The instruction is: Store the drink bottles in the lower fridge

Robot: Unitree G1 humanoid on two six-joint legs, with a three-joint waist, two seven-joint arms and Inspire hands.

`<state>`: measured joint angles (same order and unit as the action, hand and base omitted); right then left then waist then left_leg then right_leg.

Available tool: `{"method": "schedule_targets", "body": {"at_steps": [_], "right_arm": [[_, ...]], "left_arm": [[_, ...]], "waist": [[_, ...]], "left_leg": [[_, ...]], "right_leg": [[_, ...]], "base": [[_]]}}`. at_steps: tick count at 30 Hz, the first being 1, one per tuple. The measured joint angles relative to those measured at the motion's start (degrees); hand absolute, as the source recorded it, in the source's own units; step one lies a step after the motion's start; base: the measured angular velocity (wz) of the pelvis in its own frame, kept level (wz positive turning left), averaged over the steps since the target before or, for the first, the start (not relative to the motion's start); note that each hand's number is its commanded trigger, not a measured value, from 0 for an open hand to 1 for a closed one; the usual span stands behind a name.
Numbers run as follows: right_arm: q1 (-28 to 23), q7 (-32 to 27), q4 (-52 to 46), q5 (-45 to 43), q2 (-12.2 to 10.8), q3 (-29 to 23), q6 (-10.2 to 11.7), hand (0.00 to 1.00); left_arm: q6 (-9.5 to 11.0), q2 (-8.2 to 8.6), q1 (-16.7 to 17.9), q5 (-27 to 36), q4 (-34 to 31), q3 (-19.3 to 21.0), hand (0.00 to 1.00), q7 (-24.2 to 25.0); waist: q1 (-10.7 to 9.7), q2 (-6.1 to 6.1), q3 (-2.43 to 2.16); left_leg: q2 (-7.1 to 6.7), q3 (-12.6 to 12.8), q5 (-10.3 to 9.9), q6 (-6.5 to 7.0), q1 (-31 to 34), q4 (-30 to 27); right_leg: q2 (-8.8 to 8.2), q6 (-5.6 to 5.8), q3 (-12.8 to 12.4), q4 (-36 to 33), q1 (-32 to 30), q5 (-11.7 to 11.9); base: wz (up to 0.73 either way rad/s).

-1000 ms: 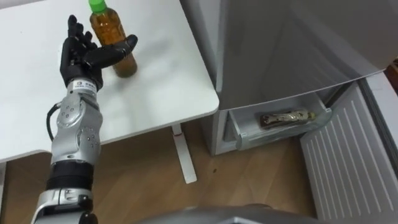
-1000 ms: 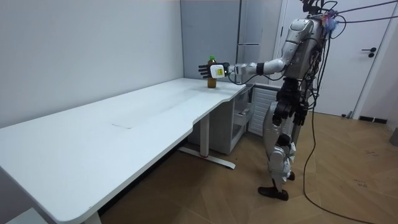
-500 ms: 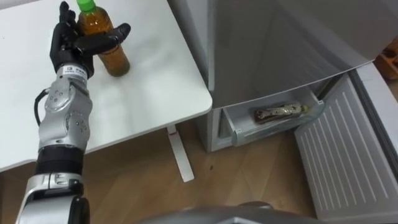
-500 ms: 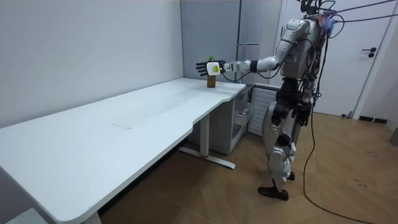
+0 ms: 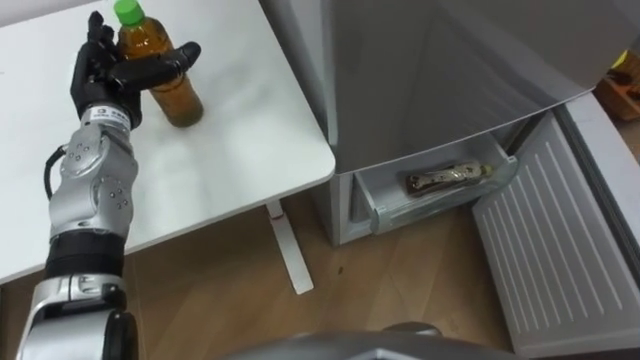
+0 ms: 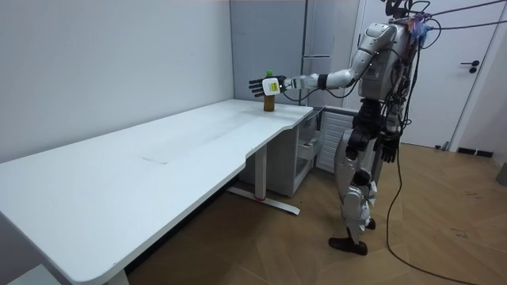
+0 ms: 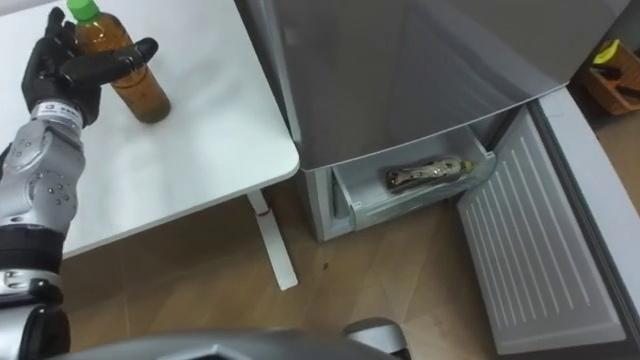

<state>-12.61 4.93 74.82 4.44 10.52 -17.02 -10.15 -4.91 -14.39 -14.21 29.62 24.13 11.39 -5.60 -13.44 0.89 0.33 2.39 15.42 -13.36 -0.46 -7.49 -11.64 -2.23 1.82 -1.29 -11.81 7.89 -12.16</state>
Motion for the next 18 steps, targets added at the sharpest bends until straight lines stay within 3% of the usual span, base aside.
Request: {"method": "schedule_targets", "body": {"at_steps": [6, 8, 9, 10, 18], "right_arm": [[0.01, 0.08, -0.06, 0.01, -0.08, 0.0, -1.22, 0.0], [0.01, 0.09, -0.05, 0.01, -0.08, 0.0, -1.28, 0.0], [0.01, 0.09, -0.05, 0.01, -0.07, 0.0, -1.32, 0.0], [0.01, 0.09, -0.09, 0.01, -0.08, 0.0, -1.31, 0.0], [-0.01, 0.06, -1.22, 0.0, -0.09, -0.04, -1.89, 0.0]], "left_arm": [[-0.99, -0.29, -0.02, -0.06, 2.9, 0.24, 0.0, 0.21], [-1.33, -0.3, -0.02, -0.08, 2.93, 0.25, 0.58, 0.31], [-1.37, -0.33, -0.02, -0.1, 2.93, 0.27, 0.71, 0.38], [-1.4, -0.36, -0.02, -0.11, 2.93, 0.27, 1.0, 0.41], [-2.28, -0.5, -0.02, -0.16, 2.95, 0.3, 1.0, 0.74]], "waist": [[-0.3, -0.3, -0.1], [-0.29, -0.52, -0.22], [-0.28, -0.73, -0.24], [-0.28, -0.84, -0.24], [-0.33, -0.88, -0.36]], "left_leg": [[0.0, 0.08, 0.0, 0.0, 0.0, -0.05], [0.0, 0.08, 0.0, 0.0, 0.0, -0.05], [0.0, 0.08, 0.0, 0.0, 0.0, -0.06], [0.0, 0.08, 0.0, 0.0, 0.01, -0.07], [0.01, 0.16, -0.01, 0.0, -0.02, -0.06]], "right_leg": [[0.01, -0.01, -0.06, 0.0, -0.07, 0.0], [0.01, -0.01, -0.06, 0.01, -0.07, 0.0], [0.01, -0.01, -0.06, 0.01, -0.07, 0.01], [0.01, -0.01, -0.07, 0.01, -0.07, 0.01], [0.01, -0.04, -0.11, 0.03, -0.13, 0.04]], "base": [[0.0], [0.0], [0.0], [0.0], [0.0]]}}
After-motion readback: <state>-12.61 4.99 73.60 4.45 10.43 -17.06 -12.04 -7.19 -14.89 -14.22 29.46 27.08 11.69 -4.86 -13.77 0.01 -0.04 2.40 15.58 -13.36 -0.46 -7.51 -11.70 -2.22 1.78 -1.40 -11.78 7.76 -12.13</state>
